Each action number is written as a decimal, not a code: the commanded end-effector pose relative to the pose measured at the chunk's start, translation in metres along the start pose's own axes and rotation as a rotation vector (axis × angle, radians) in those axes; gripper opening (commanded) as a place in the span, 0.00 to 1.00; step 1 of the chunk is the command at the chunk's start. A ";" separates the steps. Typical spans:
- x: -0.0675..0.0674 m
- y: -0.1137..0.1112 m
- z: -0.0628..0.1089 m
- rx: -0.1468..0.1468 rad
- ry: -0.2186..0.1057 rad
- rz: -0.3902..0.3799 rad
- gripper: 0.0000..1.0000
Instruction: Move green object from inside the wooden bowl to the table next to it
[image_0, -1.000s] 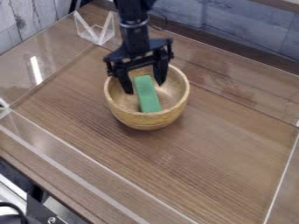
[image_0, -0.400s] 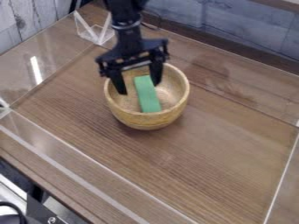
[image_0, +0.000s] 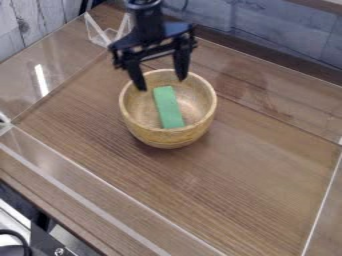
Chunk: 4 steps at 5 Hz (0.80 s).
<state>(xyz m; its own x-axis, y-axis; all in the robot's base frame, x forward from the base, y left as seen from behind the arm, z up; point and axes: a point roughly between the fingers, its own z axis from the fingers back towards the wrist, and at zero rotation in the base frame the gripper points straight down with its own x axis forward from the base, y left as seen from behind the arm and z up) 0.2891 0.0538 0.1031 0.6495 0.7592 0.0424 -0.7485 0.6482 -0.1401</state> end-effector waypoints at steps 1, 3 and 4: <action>0.004 -0.014 0.003 -0.031 -0.069 0.005 1.00; 0.007 -0.017 -0.025 -0.001 -0.087 0.031 1.00; 0.020 -0.015 -0.024 0.013 -0.087 0.054 1.00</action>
<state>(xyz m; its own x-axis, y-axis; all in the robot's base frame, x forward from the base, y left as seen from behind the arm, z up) 0.3071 0.0534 0.0672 0.6010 0.7954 0.0781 -0.7893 0.6060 -0.0986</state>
